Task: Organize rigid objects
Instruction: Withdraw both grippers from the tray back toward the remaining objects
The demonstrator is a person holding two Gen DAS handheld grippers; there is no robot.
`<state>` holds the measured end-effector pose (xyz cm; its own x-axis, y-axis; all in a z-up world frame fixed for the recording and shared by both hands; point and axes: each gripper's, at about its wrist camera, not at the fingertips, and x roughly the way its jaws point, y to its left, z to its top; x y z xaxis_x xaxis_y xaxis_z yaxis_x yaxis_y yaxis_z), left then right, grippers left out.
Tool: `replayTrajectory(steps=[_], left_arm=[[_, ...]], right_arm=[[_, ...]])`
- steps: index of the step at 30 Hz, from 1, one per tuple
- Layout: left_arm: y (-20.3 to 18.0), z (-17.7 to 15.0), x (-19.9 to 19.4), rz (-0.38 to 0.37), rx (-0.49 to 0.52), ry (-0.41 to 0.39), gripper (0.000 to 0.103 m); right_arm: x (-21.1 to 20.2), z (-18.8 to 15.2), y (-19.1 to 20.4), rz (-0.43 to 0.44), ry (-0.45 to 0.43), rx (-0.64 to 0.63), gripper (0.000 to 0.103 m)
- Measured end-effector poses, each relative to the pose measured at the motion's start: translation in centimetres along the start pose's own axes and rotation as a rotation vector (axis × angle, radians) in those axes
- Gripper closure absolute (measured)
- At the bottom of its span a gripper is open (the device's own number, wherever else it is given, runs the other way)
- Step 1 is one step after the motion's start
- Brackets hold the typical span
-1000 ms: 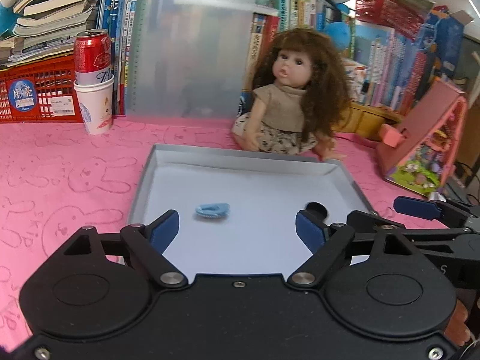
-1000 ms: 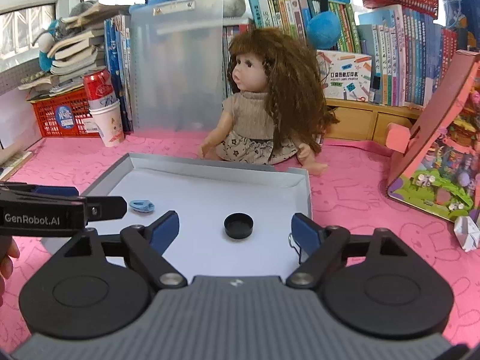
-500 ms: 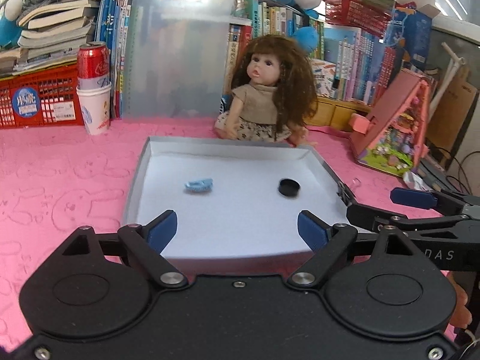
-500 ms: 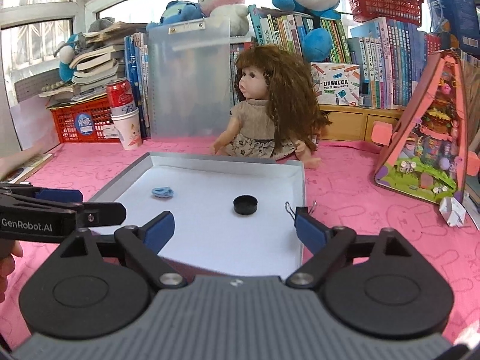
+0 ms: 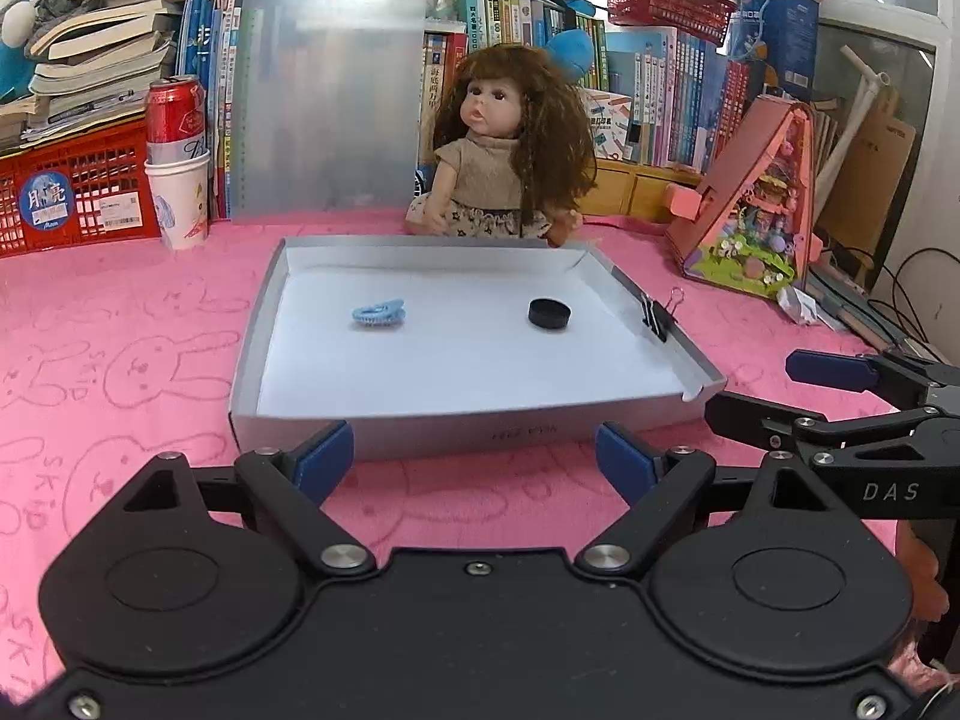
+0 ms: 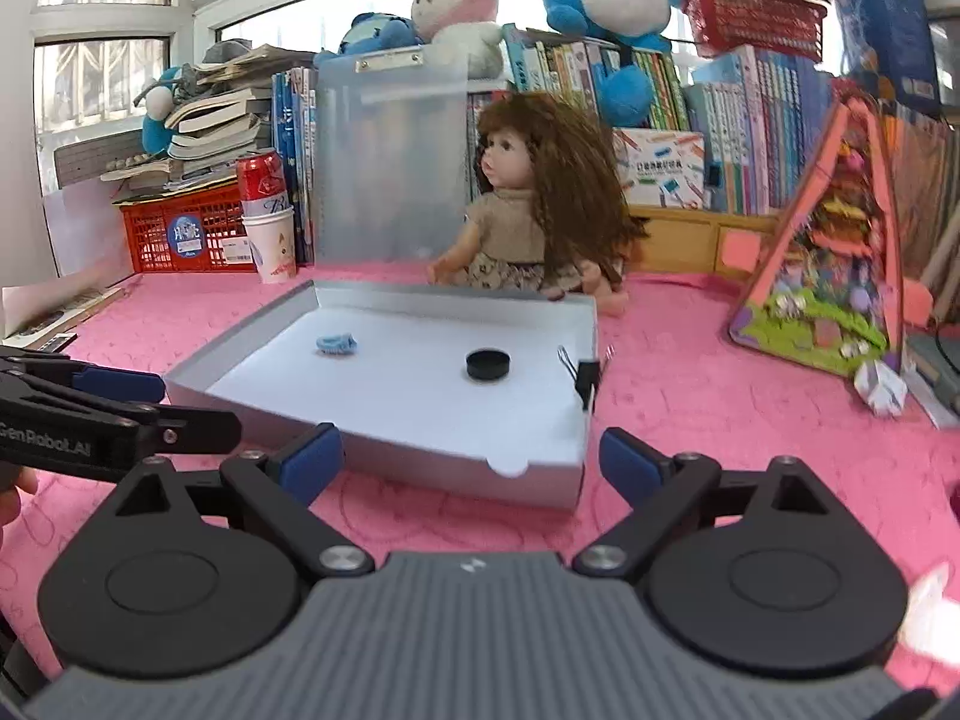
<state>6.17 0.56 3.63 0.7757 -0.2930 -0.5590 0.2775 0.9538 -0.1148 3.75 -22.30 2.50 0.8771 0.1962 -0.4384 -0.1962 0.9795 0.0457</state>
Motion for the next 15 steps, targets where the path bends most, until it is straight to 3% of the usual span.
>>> replayTrajectory(steps=[15], left_arm=[[0.9, -4.3, -1.8, 0.041, -0.005, 0.021, 0.013]], right_arm=[[-1.3, -3.6, 0.5, -0.03, -0.004, 0.009, 0.006]])
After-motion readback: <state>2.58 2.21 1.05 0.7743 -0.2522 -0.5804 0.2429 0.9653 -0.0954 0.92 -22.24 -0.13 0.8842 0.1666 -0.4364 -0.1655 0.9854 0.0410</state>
